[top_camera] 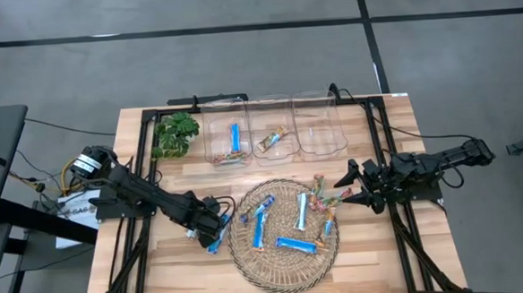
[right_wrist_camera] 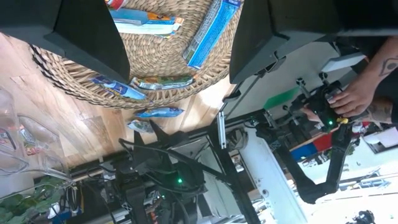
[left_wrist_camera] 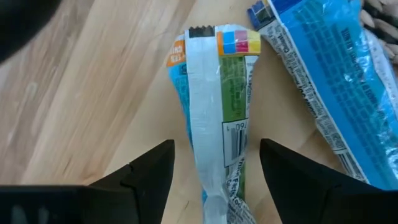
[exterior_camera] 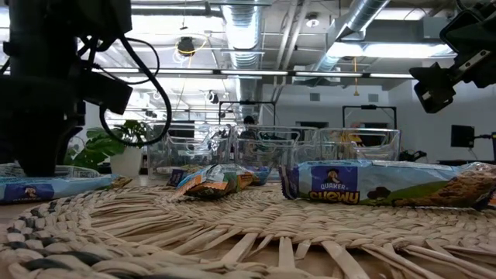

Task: Pick and place Granola Bars by type
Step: Put the yellow granola bar into the middle transparent bin

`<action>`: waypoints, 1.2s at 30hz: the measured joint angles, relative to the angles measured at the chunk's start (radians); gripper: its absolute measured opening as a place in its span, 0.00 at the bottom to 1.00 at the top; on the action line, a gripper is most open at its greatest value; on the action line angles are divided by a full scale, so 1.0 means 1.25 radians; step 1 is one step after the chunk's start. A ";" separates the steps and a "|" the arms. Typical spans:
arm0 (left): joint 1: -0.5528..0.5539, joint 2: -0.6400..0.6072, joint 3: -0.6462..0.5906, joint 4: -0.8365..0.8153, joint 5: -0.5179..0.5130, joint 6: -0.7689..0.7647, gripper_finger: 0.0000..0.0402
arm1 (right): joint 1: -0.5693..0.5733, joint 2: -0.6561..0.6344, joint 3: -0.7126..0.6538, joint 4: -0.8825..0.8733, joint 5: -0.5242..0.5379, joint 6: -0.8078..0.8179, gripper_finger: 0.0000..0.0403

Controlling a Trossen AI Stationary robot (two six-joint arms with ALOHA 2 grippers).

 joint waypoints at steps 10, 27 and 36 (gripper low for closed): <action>0.000 0.000 -0.001 -0.001 -0.047 0.000 0.57 | 0.000 0.000 0.000 0.000 0.000 0.000 0.67; 0.004 0.024 0.002 0.028 -0.015 0.020 0.21 | 0.000 0.000 0.000 0.000 0.000 0.000 0.67; 0.004 0.027 0.008 0.031 -0.022 0.027 0.14 | 0.000 0.000 0.000 0.000 0.000 0.000 0.67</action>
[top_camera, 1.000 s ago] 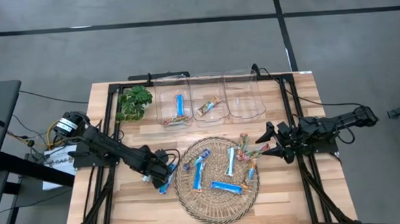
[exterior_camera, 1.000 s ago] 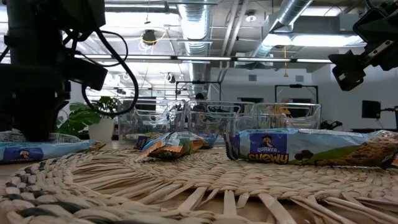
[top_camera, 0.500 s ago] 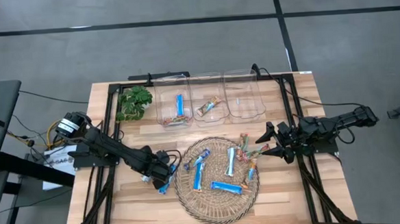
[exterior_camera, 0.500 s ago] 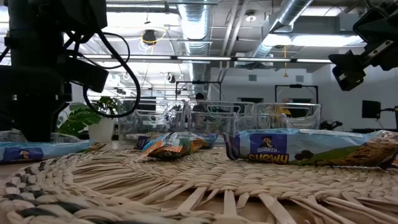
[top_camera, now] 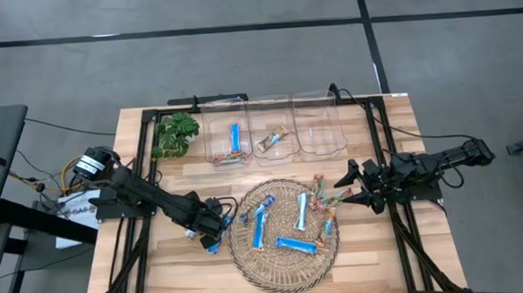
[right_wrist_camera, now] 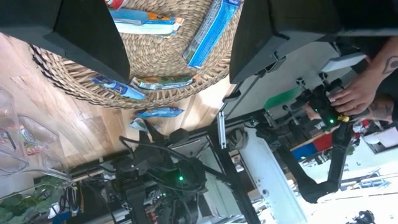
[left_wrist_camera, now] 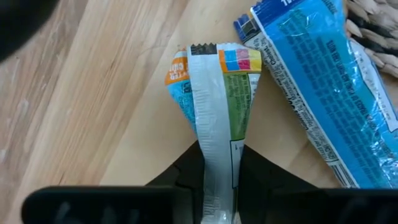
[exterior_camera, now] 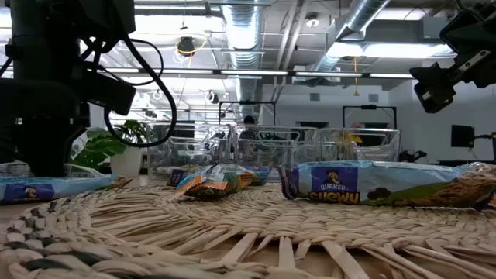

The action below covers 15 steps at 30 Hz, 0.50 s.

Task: Pick and place Granola Bars by type
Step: Put the yellow granola bar into the middle transparent bin

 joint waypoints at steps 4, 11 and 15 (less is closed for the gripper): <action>0.001 -0.002 0.017 -0.009 -0.056 0.005 0.14 | 0.000 0.000 0.000 0.000 0.000 0.000 0.67; 0.000 -0.018 0.064 0.000 -0.186 0.010 0.14 | 0.000 0.000 0.000 0.000 0.000 0.000 0.67; 0.002 -0.019 0.104 0.010 -0.302 0.010 0.14 | 0.000 0.000 0.000 0.000 0.000 0.000 0.67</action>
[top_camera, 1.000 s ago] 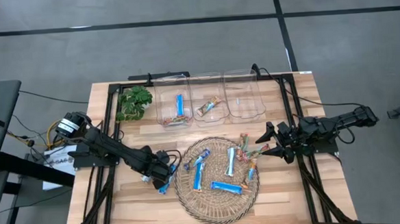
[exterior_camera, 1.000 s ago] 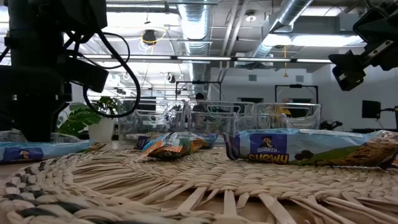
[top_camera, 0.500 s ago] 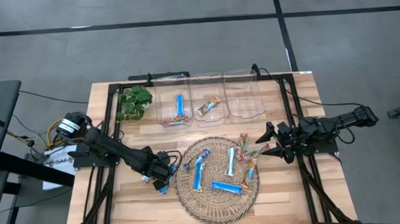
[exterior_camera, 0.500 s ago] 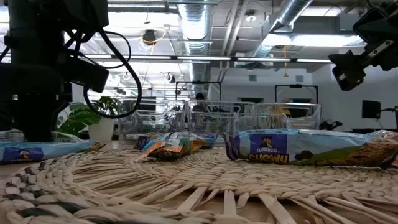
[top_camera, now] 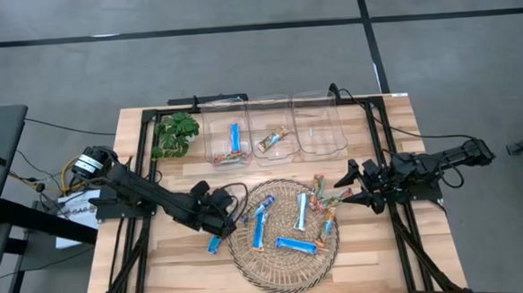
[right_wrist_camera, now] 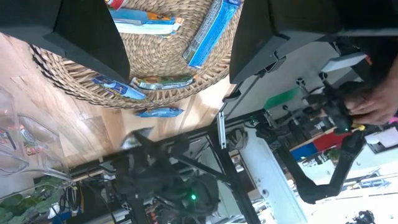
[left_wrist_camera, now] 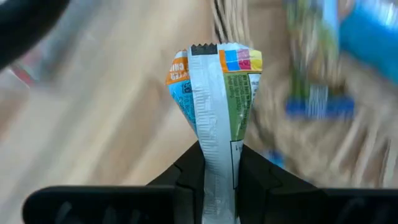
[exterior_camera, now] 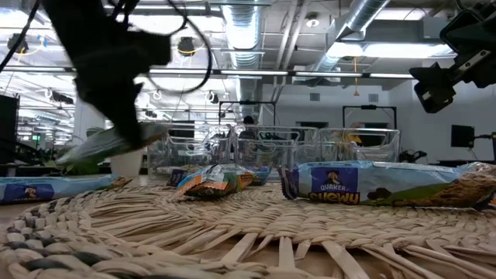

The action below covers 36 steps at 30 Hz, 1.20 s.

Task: Pick and place Granola Bars by type
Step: Put the yellow granola bar into the middle transparent bin

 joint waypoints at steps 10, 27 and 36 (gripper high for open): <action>0.000 -0.001 0.118 0.117 -0.346 0.115 0.14 | 0.000 0.000 0.000 0.000 0.000 0.000 0.67; 0.114 -0.002 0.188 0.325 -0.439 0.437 0.14 | 0.000 0.000 0.000 0.000 0.000 0.000 0.67; 0.343 0.036 0.189 0.520 -0.201 0.689 0.14 | 0.000 -0.001 0.000 0.000 0.000 0.000 0.67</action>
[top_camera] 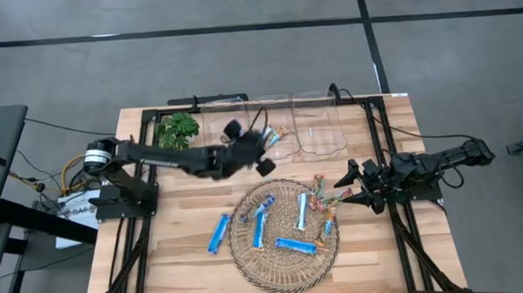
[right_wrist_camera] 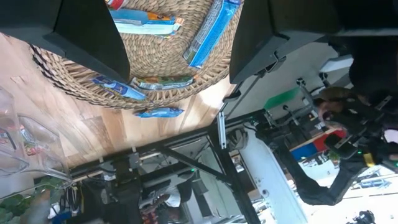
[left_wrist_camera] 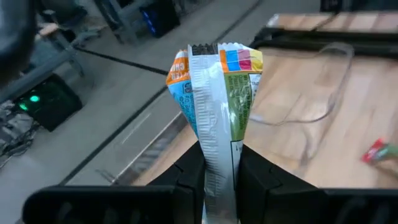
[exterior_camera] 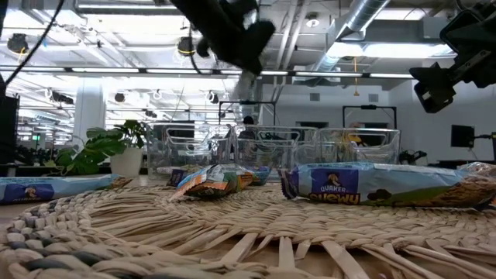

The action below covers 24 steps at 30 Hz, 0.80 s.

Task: Pick and place Granola Bars by type
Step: Put the yellow granola bar into the middle transparent bin

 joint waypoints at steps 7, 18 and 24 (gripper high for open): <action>0.133 0.075 -0.001 0.182 0.256 0.138 0.14 | 0.000 0.000 0.000 -0.001 0.000 0.000 0.67; 0.245 0.132 -0.002 0.218 0.444 0.161 0.14 | 0.000 0.000 0.000 0.000 0.000 0.000 0.67; 0.255 0.139 -0.001 0.215 0.442 0.147 0.15 | 0.000 0.000 0.000 0.000 0.000 0.000 0.67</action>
